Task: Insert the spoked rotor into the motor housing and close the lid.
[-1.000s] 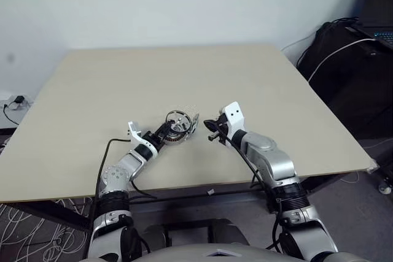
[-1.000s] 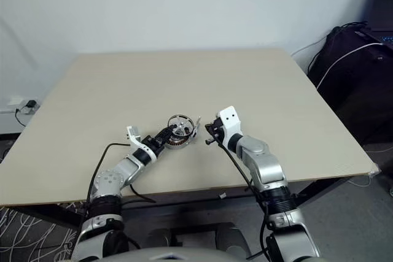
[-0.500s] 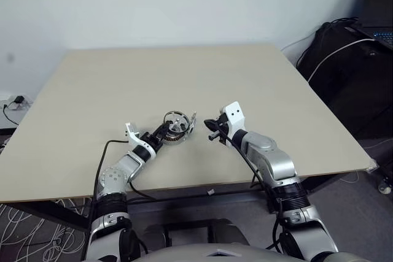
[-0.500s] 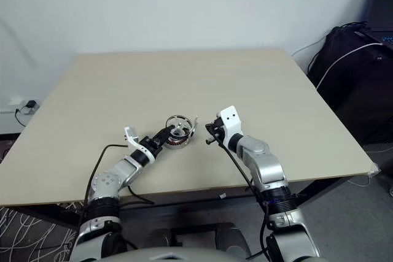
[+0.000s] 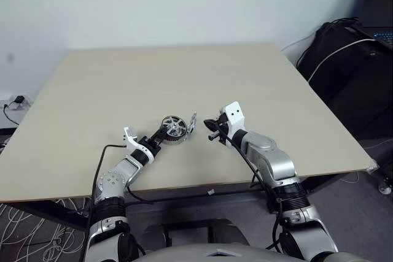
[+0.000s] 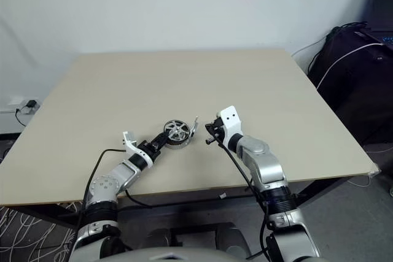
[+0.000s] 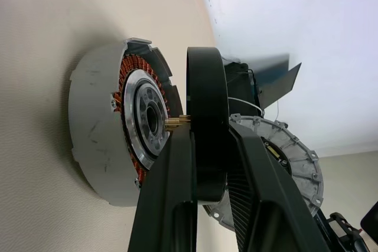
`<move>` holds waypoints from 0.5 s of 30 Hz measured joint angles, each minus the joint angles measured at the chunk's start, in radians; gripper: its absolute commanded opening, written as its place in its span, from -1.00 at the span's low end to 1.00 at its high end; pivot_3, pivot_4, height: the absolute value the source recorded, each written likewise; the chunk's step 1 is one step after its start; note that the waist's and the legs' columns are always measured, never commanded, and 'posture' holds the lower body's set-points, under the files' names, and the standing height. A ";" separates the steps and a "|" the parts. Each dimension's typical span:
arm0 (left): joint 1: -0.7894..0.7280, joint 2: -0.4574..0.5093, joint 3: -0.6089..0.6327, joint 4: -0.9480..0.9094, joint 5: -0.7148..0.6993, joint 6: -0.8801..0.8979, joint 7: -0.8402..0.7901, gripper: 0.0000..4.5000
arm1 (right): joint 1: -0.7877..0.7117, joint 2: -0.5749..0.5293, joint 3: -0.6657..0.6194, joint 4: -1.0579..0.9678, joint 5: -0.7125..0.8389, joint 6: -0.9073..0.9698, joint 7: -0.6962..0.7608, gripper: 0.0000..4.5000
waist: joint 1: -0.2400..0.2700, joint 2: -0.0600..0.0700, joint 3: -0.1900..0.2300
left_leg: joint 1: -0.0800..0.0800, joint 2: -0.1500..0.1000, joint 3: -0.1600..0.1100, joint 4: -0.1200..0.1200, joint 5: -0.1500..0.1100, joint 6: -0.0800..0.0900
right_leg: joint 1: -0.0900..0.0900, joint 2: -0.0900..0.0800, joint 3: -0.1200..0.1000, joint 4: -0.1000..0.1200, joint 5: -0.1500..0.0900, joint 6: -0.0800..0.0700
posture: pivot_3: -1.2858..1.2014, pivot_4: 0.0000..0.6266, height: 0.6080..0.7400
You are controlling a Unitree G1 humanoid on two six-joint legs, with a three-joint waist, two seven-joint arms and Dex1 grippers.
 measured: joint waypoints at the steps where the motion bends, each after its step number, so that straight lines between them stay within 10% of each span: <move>1: -0.001 0.000 0.000 0.000 0.000 0.000 0.000 -0.83 | 0.000 0.000 0.000 0.000 0.000 0.000 0.000 -1.00 | 0.000 0.000 0.000 | 0.000 0.000 0.000 0.000 0.000 0.000 | 0.000 0.000 0.000 0.000 0.000 0.000 | 0.03 -1.00 1.00; 4: -0.005 0.000 -0.001 0.001 0.001 -0.001 0.000 -0.83 | 0.000 0.000 0.000 0.000 0.001 0.000 0.000 -1.00 | 0.000 0.000 0.000 | 0.000 0.000 0.000 0.000 0.000 0.000 | 0.000 0.000 0.000 0.000 0.000 0.000 | 0.03 -1.00 1.00; 15: -0.026 -0.001 -0.001 0.006 0.005 -0.002 -0.007 0.79 | 0.000 -0.002 0.000 -0.001 0.004 0.001 0.000 -1.00 | 0.000 0.000 0.000 | 0.000 0.000 0.000 0.000 0.000 0.000 | 0.000 0.000 0.000 0.000 0.000 0.000 | 0.03 -1.00 1.00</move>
